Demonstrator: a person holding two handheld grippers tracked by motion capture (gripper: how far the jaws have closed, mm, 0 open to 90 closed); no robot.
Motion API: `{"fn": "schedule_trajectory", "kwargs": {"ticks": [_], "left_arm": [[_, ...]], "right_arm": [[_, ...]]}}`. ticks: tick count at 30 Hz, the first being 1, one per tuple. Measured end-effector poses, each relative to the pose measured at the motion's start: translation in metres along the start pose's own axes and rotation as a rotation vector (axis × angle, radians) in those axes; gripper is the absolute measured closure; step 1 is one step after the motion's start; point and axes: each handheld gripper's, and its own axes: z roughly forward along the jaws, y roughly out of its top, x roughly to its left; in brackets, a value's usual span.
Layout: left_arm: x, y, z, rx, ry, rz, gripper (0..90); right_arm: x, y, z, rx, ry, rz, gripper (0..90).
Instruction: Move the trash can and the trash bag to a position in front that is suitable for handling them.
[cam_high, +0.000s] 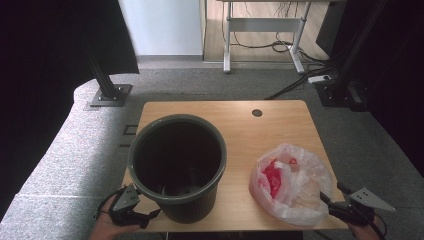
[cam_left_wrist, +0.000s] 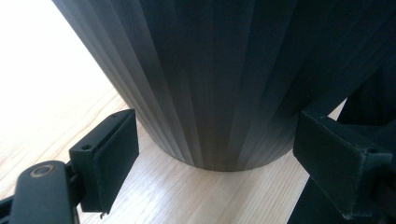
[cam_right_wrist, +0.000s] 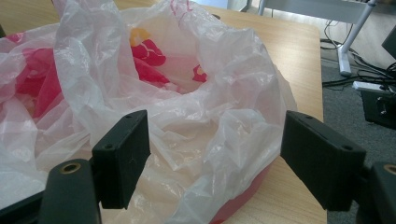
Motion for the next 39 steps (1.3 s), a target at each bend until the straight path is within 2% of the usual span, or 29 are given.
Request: {"fn": "schedule_trajectory", "kwargs": {"ticks": [8, 15, 25, 33, 39], "left_arm": [[-0.001, 0.01, 0.012, 0.001, -0.033, 0.023, 14.2], [0.0, 0.018, 0.021, 0.003, -0.034, 0.028, 14.1], [0.01, 0.028, 0.035, 0.007, -0.045, 0.023, 14.0], [0.022, 0.041, 0.055, 0.001, -0.076, 0.029, 14.6], [0.028, 0.051, 0.067, 0.001, -0.083, 0.037, 15.6]], "right_arm": [[0.001, -0.001, 0.001, 0.008, -0.001, 0.002, 23.7], [0.003, -0.002, 0.003, 0.021, 0.003, -0.004, 23.7], [0.002, -0.001, 0.002, 0.017, 0.012, 0.003, 23.7], [0.004, 0.0, 0.001, 0.011, 0.024, -0.003, 23.7], [0.003, 0.0, 0.0, 0.006, 0.027, 0.003, 23.7]]}}
